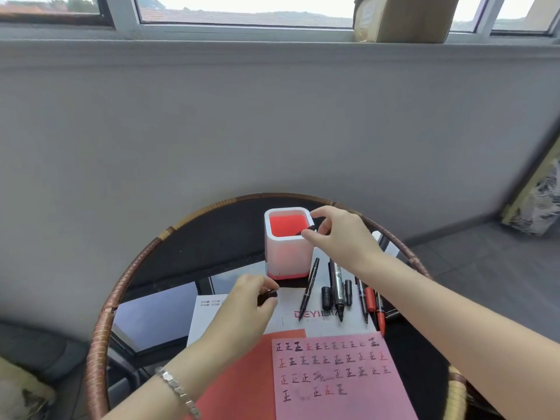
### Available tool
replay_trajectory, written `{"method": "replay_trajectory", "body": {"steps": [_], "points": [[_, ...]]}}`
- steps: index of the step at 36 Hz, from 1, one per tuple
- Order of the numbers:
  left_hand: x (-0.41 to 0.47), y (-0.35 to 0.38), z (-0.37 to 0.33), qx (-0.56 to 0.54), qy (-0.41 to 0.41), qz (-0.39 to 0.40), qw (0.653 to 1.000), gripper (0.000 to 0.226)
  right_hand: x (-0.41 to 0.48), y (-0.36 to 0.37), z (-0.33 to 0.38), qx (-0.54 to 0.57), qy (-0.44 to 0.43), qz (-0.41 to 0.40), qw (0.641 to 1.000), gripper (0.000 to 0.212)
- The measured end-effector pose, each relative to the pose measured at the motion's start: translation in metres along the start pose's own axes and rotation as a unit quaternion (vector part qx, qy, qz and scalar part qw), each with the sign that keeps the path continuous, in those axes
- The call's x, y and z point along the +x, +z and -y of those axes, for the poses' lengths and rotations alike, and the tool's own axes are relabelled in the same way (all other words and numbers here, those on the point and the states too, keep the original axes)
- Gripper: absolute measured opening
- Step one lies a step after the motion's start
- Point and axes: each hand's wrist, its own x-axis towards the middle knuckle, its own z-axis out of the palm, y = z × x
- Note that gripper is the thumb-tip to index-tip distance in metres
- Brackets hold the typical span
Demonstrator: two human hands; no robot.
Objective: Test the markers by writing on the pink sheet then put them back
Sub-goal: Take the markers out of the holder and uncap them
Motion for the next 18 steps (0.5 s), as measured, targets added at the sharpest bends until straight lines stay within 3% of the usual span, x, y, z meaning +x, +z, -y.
{"method": "replay_trajectory", "body": {"steps": [6,13,18], "points": [[0.018,0.016,0.002,0.036,0.024,-0.026,0.999,0.022,0.007,0.003,0.001,-0.018,-0.016,-0.001,1.0,0.017],[0.039,0.043,-0.013,0.094,0.015,-0.035,0.995,0.016,-0.008,-0.025,0.007,0.105,-0.053,-0.145,0.982,0.014],[0.043,0.056,-0.016,0.094,0.016,-0.017,0.995,0.019,-0.023,-0.048,0.005,0.145,-0.063,-0.19,0.969,0.01]]}}
